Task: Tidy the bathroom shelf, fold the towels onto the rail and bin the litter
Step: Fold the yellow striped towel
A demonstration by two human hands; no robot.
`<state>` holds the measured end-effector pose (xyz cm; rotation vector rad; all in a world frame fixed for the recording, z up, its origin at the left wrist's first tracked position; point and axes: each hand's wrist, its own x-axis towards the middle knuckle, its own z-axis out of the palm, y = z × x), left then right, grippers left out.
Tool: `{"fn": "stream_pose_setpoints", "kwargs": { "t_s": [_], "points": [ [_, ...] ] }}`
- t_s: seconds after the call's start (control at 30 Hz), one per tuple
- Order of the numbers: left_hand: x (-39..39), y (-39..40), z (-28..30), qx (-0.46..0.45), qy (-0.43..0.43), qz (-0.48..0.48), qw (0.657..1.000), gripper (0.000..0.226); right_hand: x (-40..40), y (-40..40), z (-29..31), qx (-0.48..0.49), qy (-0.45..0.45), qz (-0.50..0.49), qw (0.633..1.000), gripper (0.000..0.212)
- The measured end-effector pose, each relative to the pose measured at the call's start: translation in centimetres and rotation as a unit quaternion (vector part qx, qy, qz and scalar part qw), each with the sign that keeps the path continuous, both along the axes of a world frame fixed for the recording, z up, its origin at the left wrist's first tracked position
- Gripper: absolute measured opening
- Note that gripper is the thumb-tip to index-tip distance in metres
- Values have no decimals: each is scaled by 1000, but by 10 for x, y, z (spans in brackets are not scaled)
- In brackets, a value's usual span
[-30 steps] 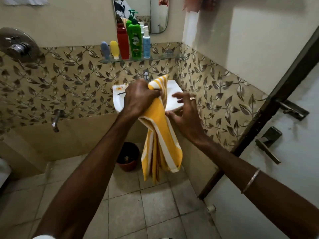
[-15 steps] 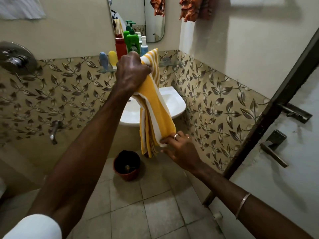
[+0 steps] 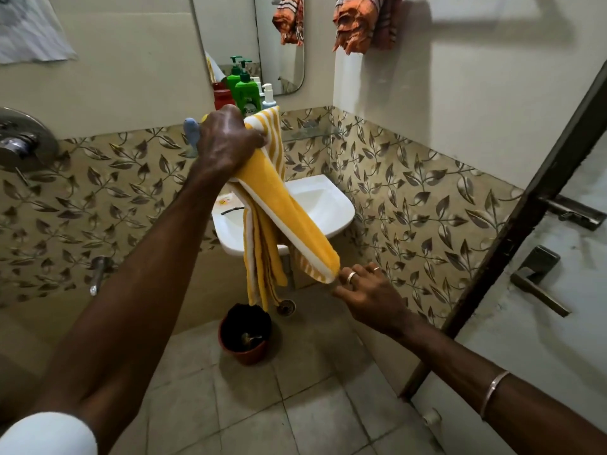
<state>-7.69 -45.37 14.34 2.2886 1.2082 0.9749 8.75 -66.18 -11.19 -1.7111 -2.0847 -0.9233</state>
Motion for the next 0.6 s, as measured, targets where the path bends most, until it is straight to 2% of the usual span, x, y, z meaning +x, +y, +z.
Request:
{"fn": "stream_pose_setpoints", "kwargs": {
  "t_s": [0.1, 0.17, 0.27, 0.33, 0.37, 0.43, 0.5, 0.53, 0.6],
  "points": [
    [1, 5, 2, 18, 2, -51, 999, 48, 7, 1, 8, -59, 59, -64, 994, 9],
    [4, 8, 4, 33, 11, -78, 996, 50, 10, 8, 26, -33, 140, -99, 985, 10],
    [11, 13, 8, 66, 62, -112, 990, 49, 13, 28, 61, 35, 213, -105, 971, 14],
    [17, 18, 13, 81, 88, -140, 983, 47, 13, 48, 83, 58, 304, -91, 946, 29],
    [19, 20, 15, 86, 102, -160, 978, 45, 13, 58, 93, 59, 374, -79, 922, 44],
    [24, 26, 19, 98, 132, -206, 965, 44, 19, 79, 113, 41, 524, -41, 850, 82],
    [28, 33, 24, 113, 161, -245, 949, 41, 28, 99, 135, 7, 628, 5, 779, 110],
    [30, 37, 26, 117, 168, -264, 943, 39, 33, 108, 144, -9, 655, 30, 755, 115],
    [36, 47, 30, 120, 174, -296, 932, 35, 46, 124, 160, -28, 686, 73, 723, 100]
  ]
}}
